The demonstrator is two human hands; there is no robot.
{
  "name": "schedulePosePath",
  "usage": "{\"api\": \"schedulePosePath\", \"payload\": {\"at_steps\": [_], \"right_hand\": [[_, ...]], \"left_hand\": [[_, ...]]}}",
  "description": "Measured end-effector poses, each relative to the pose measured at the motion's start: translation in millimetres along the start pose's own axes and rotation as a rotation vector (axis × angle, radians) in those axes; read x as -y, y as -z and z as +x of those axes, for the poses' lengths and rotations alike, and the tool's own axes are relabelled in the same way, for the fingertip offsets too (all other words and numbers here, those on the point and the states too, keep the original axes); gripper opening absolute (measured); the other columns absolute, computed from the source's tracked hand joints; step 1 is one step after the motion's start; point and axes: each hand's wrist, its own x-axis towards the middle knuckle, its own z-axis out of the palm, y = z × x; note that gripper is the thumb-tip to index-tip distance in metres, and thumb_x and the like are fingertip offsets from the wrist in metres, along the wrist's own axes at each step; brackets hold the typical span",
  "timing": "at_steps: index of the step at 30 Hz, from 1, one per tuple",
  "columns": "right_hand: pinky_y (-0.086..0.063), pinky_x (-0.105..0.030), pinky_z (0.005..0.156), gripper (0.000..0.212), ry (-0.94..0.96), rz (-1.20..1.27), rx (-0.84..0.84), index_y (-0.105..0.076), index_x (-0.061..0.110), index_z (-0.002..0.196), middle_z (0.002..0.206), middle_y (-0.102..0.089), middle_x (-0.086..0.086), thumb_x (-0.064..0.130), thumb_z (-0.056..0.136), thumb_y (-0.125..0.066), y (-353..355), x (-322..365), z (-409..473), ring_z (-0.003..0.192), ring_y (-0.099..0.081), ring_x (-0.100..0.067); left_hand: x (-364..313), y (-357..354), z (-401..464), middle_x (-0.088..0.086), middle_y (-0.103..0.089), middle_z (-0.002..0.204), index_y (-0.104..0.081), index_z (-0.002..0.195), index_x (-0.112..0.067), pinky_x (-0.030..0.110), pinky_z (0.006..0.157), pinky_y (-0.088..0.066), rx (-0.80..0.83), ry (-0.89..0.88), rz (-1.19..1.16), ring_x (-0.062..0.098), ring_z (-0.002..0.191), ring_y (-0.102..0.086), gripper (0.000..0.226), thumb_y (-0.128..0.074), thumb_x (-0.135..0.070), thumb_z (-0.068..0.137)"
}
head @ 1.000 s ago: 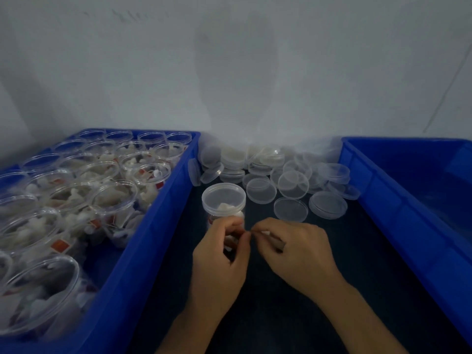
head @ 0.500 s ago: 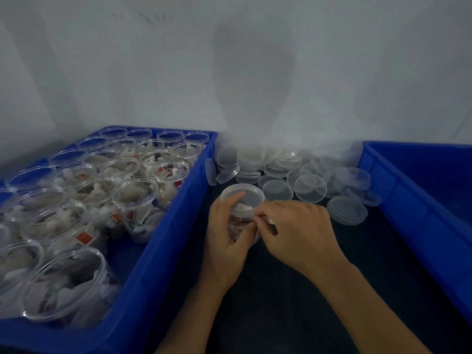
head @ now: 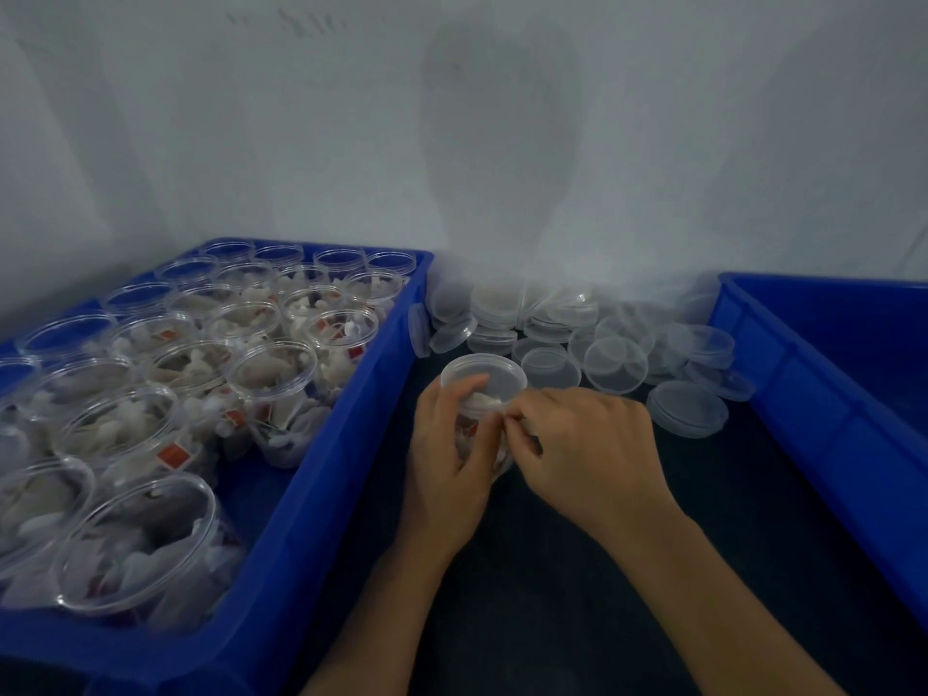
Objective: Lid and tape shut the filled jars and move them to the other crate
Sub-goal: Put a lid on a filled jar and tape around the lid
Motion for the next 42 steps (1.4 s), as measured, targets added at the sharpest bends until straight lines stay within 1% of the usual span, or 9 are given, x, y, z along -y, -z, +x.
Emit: {"api": "schedulePosePath", "payload": {"at_steps": [4, 8, 12, 15, 21, 25, 29, 34, 42], "right_hand": [[-0.035, -0.027, 0.046, 0.026, -0.009, -0.035, -0.035, -0.061, 0.022, 0.071, 0.058, -0.055, 0.009, 0.03, 0.094, -0.069, -2, 2, -2, 0.049, -0.049, -0.014], [-0.036, -0.027, 0.047, 0.024, -0.02, -0.048, -0.034, -0.06, 0.024, 0.075, 0.059, -0.055, 0.009, 0.033, 0.096, -0.068, -3, 2, -4, 0.051, -0.05, -0.014], [-0.04, -0.029, 0.048, 0.02, -0.038, 0.004, -0.064, -0.058, 0.025, 0.085, 0.063, -0.057, 0.01, 0.038, 0.096, -0.069, 0, 1, -4, 0.053, -0.051, -0.013], [-0.036, -0.028, 0.05, 0.022, -0.032, 0.024, -0.081, -0.057, 0.026, 0.086, 0.064, -0.055, 0.012, 0.039, 0.094, -0.072, 3, 3, -6, 0.055, -0.048, -0.012], [-0.035, -0.027, 0.053, 0.019, -0.018, 0.062, -0.068, -0.057, 0.024, 0.085, 0.065, -0.055, 0.011, 0.029, 0.094, -0.072, 5, 5, -11, 0.059, -0.049, -0.013], [-0.036, -0.027, 0.05, 0.02, -0.046, 0.068, -0.087, -0.058, 0.024, 0.084, 0.064, -0.055, 0.011, 0.031, 0.093, -0.074, 9, 3, -11, 0.056, -0.05, -0.013], [-0.044, -0.029, 0.043, 0.018, -0.05, 0.116, -0.017, -0.055, 0.026, 0.093, 0.068, -0.059, 0.011, 0.041, 0.101, -0.061, 11, 3, -13, 0.05, -0.053, -0.009], [-0.048, -0.035, 0.047, 0.027, -0.016, 0.172, 0.059, -0.053, 0.027, 0.101, 0.078, -0.064, 0.011, 0.053, 0.102, -0.047, 16, -4, -14, 0.054, -0.059, -0.013], [-0.035, -0.024, 0.045, 0.015, -0.019, 0.064, 0.07, -0.045, 0.029, 0.093, 0.067, -0.045, 0.013, 0.036, 0.104, -0.037, 19, -9, -12, 0.048, -0.04, -0.004]], "left_hand": [[1, 0, 0, 0.003, -0.053, 0.141, -0.055, 0.139, -0.03, 0.008, 0.094, -0.044, 0.017, -0.014, 0.076, 0.005, 0.124, -0.057, 0.041, -0.047, -0.052, 0.106], [2, 1, -2, 0.0, -0.044, 0.149, -0.049, 0.14, -0.036, 0.01, 0.094, -0.047, 0.026, -0.018, 0.156, 0.004, 0.125, -0.054, 0.048, -0.038, -0.065, 0.103], [2, -1, -3, -0.002, -0.041, 0.141, -0.05, 0.134, -0.039, 0.009, 0.087, -0.046, -0.074, -0.038, 0.245, 0.003, 0.117, -0.053, 0.032, -0.054, -0.051, 0.104], [0, 2, -1, -0.003, -0.038, 0.134, -0.05, 0.126, -0.039, 0.008, 0.087, -0.049, -0.145, -0.043, 0.183, -0.003, 0.113, -0.053, 0.035, -0.058, -0.051, 0.095], [-7, 4, -5, 0.003, -0.047, 0.133, -0.041, 0.123, -0.064, 0.014, 0.084, -0.053, -0.023, -0.034, -0.042, 0.007, 0.116, -0.06, 0.038, -0.063, -0.053, 0.095], [-3, 3, -4, 0.004, -0.049, 0.131, -0.05, 0.13, -0.044, 0.013, 0.086, -0.05, -0.021, -0.035, 0.009, 0.007, 0.114, -0.06, 0.032, -0.058, -0.052, 0.1], [-5, 2, -5, 0.001, -0.05, 0.124, -0.053, 0.126, -0.037, 0.013, 0.083, -0.048, -0.058, -0.047, 0.05, 0.01, 0.107, -0.06, 0.025, -0.053, -0.048, 0.103], [-6, 2, -3, 0.001, -0.051, 0.12, -0.057, 0.123, -0.032, 0.01, 0.08, -0.047, -0.08, -0.025, 0.074, 0.004, 0.103, -0.06, 0.027, -0.054, -0.049, 0.102], [-8, 0, -1, -0.01, -0.06, 0.11, -0.057, 0.113, -0.046, 0.015, 0.078, -0.049, -0.086, 0.045, 0.008, 0.014, 0.105, -0.062, 0.014, -0.053, -0.052, 0.101]]}}
